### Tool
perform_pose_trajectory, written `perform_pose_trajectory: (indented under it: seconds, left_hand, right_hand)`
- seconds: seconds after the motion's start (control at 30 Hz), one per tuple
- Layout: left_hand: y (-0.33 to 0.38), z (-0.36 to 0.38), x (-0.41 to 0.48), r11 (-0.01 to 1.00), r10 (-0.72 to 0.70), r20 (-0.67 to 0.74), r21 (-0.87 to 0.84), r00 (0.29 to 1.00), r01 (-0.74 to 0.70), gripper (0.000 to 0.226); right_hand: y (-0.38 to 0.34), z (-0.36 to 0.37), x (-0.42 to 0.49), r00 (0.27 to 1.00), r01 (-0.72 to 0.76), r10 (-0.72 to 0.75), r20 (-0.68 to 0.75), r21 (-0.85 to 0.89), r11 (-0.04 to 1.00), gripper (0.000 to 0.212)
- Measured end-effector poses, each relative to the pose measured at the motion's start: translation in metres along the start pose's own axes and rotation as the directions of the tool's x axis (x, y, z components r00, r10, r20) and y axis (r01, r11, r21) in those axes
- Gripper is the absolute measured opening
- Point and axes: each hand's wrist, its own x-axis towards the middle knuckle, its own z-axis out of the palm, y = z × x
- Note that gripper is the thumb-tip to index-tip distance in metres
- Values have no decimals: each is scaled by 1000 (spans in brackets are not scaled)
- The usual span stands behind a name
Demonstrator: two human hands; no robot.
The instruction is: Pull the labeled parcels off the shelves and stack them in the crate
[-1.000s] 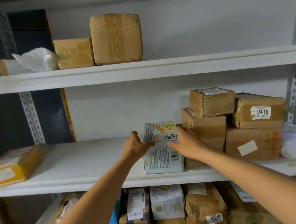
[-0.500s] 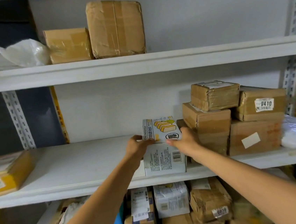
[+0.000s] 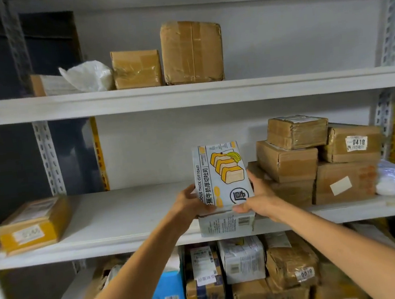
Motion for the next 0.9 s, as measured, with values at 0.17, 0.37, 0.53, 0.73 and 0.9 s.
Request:
perform_pose_trajectory:
  seconds: [0.17,0.37,0.53,0.73,0.9]
  left_hand:
    - [5,-19,-4,978,207,-8,-32,978,-207,88]
    - [2,-19,-18,972,235,-4,18,972,-235,85]
    - [-13,-11,-23,967,240,-148,-51,959,-250,52]
    - [-14,-16,-25,958,261,-148,-84,954,-275,98]
    - [-12,-17,-28,932,354,-81,106,932,-345,92]
  right_hand:
    - [-12,3,-3,991,133,-132,-26,19,991,131]
    - [-4,4,-6,988,153,-152,-31,30,988,119]
    - [6,1,-12,987,119,-105,-124,116,986,99]
    - [13,2,-28,970,173,-147,-195,120,978,101]
    - [16,12,-28,951,254,-213,-224,174,951,102]
